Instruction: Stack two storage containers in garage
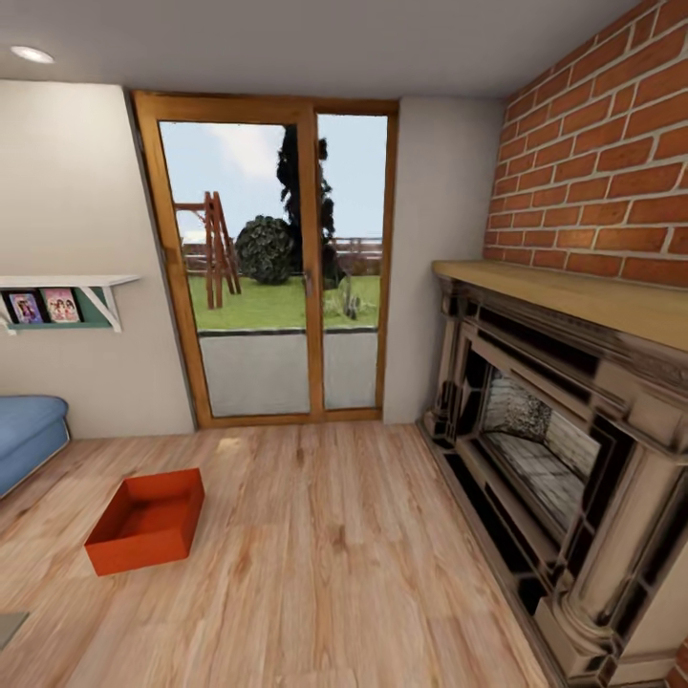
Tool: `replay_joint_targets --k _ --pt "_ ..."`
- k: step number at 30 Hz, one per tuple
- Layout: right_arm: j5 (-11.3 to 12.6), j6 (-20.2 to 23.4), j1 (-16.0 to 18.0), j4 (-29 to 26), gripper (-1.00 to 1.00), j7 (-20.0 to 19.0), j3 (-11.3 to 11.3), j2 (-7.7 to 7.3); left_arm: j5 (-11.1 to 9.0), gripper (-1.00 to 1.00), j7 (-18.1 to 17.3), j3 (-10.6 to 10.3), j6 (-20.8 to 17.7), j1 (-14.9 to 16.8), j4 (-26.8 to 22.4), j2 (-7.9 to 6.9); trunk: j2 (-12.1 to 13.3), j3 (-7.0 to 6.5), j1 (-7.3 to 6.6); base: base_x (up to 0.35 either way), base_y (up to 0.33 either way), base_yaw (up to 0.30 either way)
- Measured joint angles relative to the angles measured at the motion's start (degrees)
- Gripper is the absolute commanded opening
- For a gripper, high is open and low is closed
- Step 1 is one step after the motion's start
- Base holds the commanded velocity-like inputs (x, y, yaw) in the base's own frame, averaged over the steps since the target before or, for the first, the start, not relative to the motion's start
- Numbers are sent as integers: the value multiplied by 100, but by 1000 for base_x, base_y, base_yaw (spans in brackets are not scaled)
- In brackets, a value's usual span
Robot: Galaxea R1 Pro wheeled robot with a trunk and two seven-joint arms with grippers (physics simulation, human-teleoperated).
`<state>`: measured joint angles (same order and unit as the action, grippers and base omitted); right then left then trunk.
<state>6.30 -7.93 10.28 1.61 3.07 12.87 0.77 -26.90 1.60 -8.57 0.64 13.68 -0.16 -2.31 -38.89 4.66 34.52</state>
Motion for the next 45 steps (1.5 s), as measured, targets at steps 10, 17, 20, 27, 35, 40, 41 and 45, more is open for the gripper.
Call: replay_joint_targets --k 10,17,20,27,35,40,41,45 --pt "-13 1 1 1 100 -12 8 -1 0 100 0 0 0 0 0 -2 0 0 0 315 -92 1" --pt "-13 -2 0 -2 100 -4 5 -1 8 100 0 0 0 0 0 3 0 0 0 315 -86 0" --pt "-11 0 1 0 100 -2 1 4 3 100 0 0 -6 0 0 1 0 0 0 315 -32 0" --pt "14 -39 1 0 100 -1 -20 0 0 100 1 0 -8 -1 -1 -6 0 0 0 318 -6 96" --pt "35 -38 0 -2 100 2 -26 0 2 100 1 0 -8 -1 -1 1 0 0 0 320 0 254" --pt "39 -33 1 3 100 7 -26 0 4 100 1 0 -6 -1 -1 2 0 0 0 320 0 267" --pt "38 -34 0 0 100 8 -26 0 3 100 1 0 -6 -1 -1 2 0 0 0 320 0 216" --pt "32 -17 -1 -2 100 8 -26 -1 8 100 1 0 -1 0 0 2 0 0 0 320 0 80"
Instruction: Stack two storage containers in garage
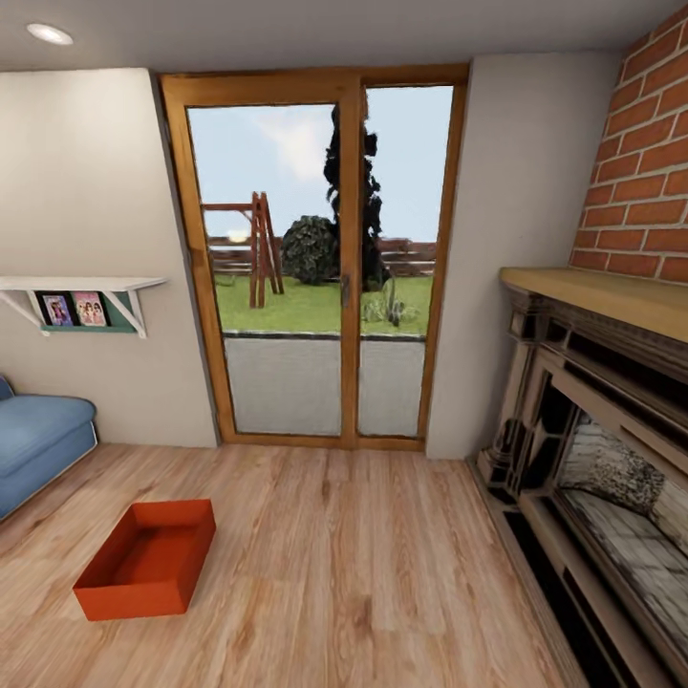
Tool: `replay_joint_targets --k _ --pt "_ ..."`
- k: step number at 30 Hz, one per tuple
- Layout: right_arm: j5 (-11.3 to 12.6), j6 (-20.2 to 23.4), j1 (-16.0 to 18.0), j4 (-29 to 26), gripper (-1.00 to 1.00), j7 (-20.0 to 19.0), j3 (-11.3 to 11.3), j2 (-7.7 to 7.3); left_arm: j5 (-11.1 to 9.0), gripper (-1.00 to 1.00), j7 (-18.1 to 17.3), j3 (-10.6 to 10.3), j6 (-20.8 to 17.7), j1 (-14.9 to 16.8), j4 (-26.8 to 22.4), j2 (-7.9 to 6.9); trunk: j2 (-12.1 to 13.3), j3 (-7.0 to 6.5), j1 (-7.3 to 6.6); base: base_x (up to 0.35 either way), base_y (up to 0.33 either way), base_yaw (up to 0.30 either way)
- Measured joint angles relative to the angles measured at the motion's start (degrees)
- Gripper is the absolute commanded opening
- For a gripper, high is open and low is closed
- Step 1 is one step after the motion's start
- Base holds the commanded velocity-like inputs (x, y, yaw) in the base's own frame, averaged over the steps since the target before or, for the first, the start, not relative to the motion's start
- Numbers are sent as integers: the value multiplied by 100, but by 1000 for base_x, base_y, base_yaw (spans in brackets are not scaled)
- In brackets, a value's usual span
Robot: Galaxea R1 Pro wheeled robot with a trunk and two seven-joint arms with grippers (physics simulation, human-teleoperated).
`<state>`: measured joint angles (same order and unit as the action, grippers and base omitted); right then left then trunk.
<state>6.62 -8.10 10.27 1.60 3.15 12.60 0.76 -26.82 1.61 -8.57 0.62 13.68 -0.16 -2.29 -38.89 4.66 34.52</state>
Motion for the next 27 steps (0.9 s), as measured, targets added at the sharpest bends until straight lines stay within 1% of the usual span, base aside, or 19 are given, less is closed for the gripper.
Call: replay_joint_targets --k 5,13,27 --pt "-23 13 2 -1 100 0 9 -3 1 100 0 -2 1 0 0 0 0 0 0 320 0 12" --pt "-48 9 2 -1 100 2 26 -49 1 100 0 -8 -5 0 0 0 0 0 0 320 0 1" --pt "-52 13 2 -1 100 -26 31 -46 1 100 0 -2 1 0 0 0 0 0 0 320 0 0"
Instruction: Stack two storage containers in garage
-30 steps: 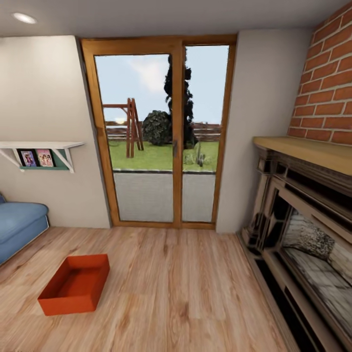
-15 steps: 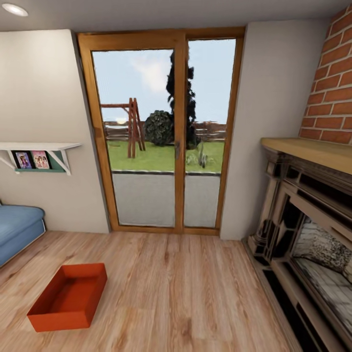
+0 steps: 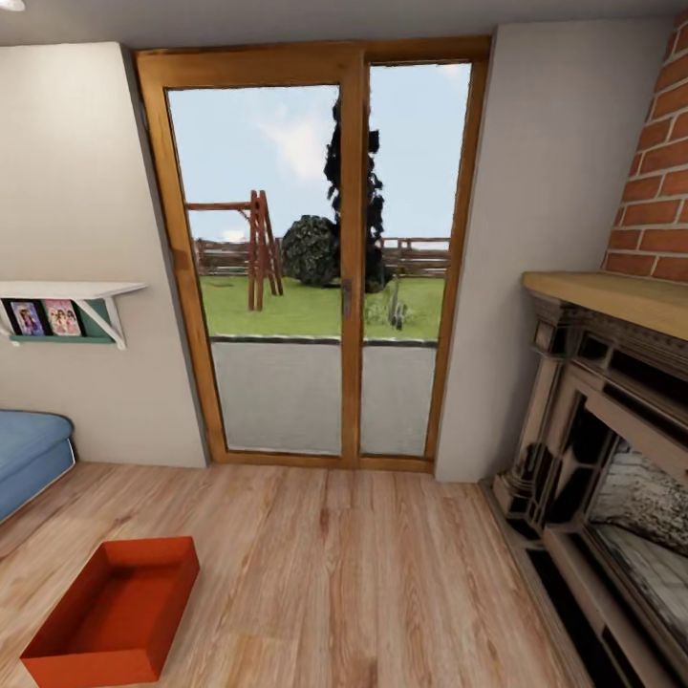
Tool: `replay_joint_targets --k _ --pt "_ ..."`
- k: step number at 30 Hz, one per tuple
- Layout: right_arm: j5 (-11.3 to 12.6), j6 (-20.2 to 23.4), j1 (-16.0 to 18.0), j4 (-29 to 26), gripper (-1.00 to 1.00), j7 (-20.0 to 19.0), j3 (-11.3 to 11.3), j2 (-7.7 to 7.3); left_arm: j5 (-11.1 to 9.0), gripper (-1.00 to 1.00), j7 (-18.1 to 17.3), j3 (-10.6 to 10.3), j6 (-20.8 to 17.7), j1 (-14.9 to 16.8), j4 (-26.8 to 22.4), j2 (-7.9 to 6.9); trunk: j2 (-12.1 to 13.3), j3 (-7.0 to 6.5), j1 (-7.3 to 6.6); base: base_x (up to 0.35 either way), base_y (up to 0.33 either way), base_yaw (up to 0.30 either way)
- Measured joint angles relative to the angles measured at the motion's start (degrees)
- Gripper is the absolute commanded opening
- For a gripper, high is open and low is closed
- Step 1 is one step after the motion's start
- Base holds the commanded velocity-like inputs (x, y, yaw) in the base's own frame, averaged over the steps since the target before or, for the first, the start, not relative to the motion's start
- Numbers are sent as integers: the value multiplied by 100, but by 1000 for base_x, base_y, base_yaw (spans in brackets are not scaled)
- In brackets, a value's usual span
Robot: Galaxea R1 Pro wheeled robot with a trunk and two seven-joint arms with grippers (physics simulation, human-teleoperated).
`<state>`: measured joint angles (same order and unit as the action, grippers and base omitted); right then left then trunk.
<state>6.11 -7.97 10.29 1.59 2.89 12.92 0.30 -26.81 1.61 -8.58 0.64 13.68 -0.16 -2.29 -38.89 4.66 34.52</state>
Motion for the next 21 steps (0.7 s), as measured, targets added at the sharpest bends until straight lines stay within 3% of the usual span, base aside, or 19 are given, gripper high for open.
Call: replay_joint_targets --k 13,21 --pt "62 -47 0 0 100 21 -49 7 0 100 0 2 16 0 -1 0 0 0 0 320 0 5" --pt "46 -49 -1 0 100 -31 -49 -5 -1 100 0 0 9 -1 -1 -1 0 0 0 320 0 207"
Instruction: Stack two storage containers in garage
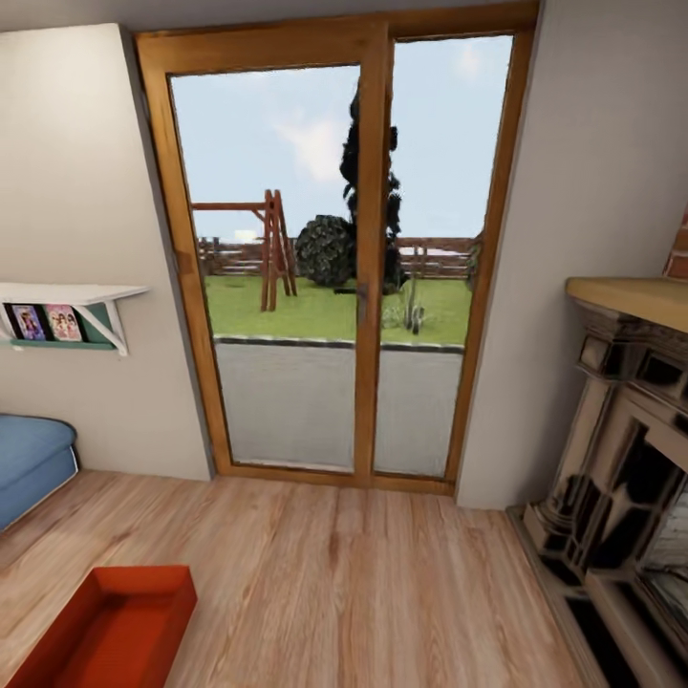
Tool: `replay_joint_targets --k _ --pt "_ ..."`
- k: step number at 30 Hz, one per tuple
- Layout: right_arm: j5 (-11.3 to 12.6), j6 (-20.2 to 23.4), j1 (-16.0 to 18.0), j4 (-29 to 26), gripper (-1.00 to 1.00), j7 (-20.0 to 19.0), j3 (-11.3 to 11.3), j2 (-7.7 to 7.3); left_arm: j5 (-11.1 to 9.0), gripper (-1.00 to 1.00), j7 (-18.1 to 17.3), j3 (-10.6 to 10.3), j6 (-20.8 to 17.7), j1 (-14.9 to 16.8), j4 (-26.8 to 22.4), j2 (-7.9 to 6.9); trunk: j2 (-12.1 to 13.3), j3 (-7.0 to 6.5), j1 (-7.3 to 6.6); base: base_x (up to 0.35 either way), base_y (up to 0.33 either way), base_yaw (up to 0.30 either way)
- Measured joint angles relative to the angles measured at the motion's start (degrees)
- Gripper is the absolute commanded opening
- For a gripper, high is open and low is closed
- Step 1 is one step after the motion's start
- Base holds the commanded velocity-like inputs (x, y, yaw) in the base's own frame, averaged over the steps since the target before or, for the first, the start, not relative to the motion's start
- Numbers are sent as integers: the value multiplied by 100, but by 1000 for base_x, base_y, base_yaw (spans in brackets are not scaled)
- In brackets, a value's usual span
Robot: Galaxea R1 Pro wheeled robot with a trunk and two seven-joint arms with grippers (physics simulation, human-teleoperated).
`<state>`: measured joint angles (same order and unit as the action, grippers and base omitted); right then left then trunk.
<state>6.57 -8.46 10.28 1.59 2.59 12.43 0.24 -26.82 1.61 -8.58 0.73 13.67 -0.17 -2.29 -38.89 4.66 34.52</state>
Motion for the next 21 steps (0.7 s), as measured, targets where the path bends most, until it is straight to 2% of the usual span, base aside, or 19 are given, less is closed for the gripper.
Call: replay_joint_targets --k 13,21 --pt "2 8 2 0 100 43 0 0 2 100 0 -1 4 0 0 6 0 0 0 319 -13 278" --pt "5 11 2 1 100 58 0 3 2 100 -1 -3 36 -1 -2 9 0 0 1 242 -178 279"
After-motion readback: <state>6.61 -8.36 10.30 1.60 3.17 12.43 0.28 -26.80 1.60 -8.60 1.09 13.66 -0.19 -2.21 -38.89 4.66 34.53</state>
